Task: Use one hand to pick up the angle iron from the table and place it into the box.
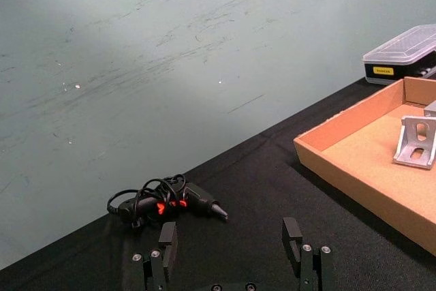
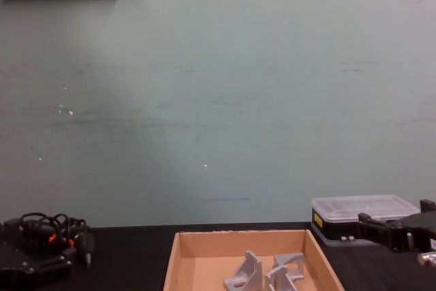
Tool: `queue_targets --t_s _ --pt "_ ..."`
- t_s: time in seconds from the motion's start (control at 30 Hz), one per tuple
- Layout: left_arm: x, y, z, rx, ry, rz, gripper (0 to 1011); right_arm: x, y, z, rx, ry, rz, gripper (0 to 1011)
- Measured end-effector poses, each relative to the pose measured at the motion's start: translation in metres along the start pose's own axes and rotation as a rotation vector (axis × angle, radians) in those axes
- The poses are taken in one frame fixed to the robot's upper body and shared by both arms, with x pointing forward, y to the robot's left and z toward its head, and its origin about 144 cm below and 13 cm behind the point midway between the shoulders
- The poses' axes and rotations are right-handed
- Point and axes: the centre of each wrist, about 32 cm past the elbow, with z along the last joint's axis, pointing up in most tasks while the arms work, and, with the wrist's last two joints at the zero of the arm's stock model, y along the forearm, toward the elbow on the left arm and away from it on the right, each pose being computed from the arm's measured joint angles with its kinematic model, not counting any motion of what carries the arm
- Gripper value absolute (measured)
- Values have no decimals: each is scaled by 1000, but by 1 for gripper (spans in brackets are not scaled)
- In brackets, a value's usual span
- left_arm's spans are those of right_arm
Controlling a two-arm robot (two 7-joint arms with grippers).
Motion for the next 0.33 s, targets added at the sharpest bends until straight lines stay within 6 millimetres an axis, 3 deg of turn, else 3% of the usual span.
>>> queue_targets --t_s 0.33 --pt "0 0 0 0 0 0 1012 0 0 0 0 0 -1 1000"
